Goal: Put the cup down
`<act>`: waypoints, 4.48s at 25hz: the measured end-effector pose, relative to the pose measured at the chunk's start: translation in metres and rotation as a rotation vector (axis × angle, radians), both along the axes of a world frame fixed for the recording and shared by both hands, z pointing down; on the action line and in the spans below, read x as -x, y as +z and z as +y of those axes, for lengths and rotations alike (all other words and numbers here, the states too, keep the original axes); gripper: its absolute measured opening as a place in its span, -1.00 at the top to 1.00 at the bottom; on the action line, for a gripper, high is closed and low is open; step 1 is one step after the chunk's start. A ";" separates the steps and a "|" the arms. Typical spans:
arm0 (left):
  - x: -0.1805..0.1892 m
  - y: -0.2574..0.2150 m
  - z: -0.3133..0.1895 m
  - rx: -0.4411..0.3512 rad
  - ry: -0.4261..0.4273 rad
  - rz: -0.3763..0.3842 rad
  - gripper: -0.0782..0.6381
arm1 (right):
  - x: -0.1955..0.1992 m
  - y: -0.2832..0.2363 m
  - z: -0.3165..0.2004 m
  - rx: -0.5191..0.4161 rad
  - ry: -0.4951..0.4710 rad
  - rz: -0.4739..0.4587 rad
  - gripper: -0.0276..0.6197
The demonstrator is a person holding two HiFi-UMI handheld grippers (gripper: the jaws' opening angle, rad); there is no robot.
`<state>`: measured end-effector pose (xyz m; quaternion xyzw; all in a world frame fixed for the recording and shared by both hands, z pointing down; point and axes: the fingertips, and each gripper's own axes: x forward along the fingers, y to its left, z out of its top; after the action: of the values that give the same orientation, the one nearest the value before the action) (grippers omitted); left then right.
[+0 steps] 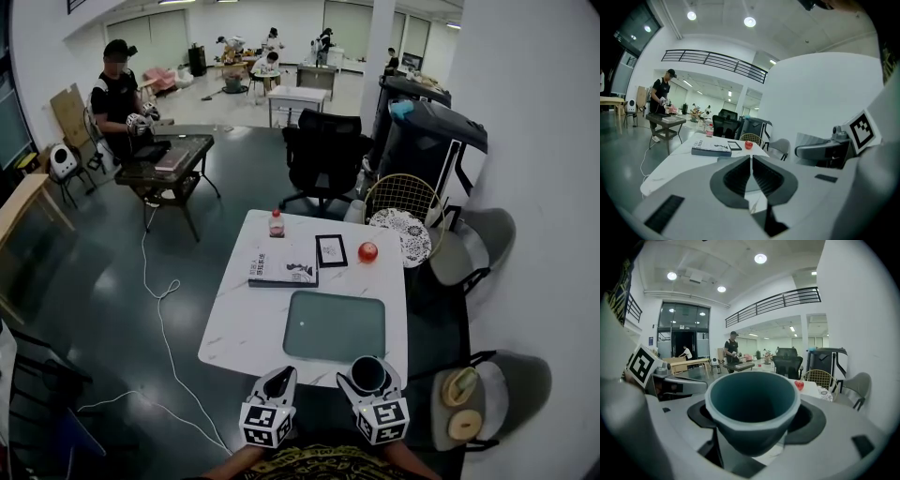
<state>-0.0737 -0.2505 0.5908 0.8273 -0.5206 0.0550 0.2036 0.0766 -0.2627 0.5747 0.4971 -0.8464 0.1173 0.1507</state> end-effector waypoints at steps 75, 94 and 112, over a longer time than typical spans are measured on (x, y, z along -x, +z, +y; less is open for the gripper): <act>-0.074 0.118 -0.205 0.237 0.048 -0.133 0.72 | -0.011 0.142 -0.204 0.084 -0.137 0.001 -0.23; -0.090 0.131 -0.204 0.244 0.064 -0.156 0.72 | -0.018 0.167 -0.204 0.074 -0.148 0.013 -0.23; -0.092 0.131 -0.203 0.247 0.085 -0.147 0.72 | -0.021 0.171 -0.200 0.076 -0.138 0.005 -0.27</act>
<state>0.0187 -0.4531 0.7217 0.8112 -0.4877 0.1876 0.2627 0.0973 -0.4622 0.7456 0.4317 -0.8733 0.1374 0.1791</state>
